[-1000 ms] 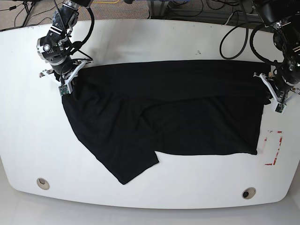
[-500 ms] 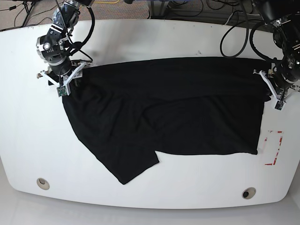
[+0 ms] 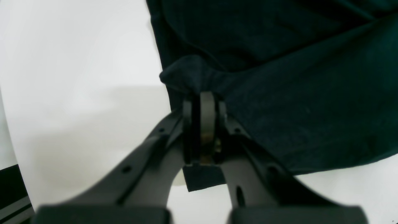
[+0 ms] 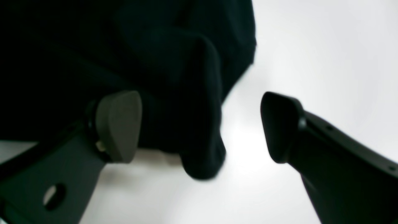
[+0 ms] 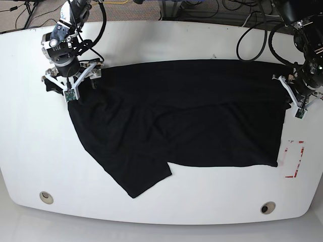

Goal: Layout the t-shirt on the table in an organized manner, then fold the t-shirt properly
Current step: 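Hold the hem with both grippers and pull it back across the table, then drag the held edge with both grippers further back to stretch the shirt flat, then release the edge and move both grippers to the opposite hem corners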

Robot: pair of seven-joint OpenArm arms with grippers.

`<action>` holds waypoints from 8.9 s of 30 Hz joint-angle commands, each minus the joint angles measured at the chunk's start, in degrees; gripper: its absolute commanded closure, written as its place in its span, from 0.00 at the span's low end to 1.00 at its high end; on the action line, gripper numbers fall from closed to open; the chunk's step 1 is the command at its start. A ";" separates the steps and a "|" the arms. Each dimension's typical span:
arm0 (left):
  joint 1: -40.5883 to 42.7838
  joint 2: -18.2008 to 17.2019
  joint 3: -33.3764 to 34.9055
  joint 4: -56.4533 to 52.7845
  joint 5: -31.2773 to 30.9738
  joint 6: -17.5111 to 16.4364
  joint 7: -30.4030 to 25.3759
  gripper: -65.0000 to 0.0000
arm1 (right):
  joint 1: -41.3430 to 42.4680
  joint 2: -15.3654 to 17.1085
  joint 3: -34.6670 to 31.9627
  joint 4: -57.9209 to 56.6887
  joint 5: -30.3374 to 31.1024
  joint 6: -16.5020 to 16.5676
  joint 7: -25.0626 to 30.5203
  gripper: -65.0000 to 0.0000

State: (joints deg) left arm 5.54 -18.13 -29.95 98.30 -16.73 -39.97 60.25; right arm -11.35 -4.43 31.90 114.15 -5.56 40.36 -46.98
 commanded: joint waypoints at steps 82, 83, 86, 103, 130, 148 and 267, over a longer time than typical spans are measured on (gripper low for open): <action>2.94 -5.65 1.25 -1.82 -0.46 -0.03 3.09 1.00 | -8.82 0.34 -2.14 1.94 0.68 -0.36 -9.06 0.99; 2.85 -6.35 1.60 -2.35 -0.46 -0.03 2.92 1.00 | -9.17 0.34 -2.14 1.94 0.68 -0.36 -9.06 0.99; 2.85 -7.06 2.57 -3.31 -0.54 -0.03 1.51 1.00 | -9.79 0.34 -2.14 1.94 0.68 -0.36 -9.06 0.99; 1.10 -7.06 3.63 -4.46 -0.46 -0.03 0.45 0.99 | -11.02 0.78 -2.14 2.03 0.42 -0.36 -9.06 0.99; -5.06 -7.23 5.74 -2.87 -0.98 -0.03 1.86 0.46 | -10.40 0.69 -2.14 2.12 0.77 -0.36 -8.53 0.43; -1.80 -1.78 3.45 -3.84 -0.37 -0.03 1.42 0.46 | -7.41 0.43 3.04 -0.08 10.27 -0.36 -6.51 0.49; -25.10 -2.75 3.63 -17.91 1.13 3.26 -7.46 0.46 | 31.18 9.31 2.52 -42.28 2.71 -0.36 3.25 0.50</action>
State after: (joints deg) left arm -17.54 -19.86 -26.57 82.35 -15.07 -37.23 55.40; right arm 17.63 4.12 34.30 73.73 -3.01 39.90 -46.76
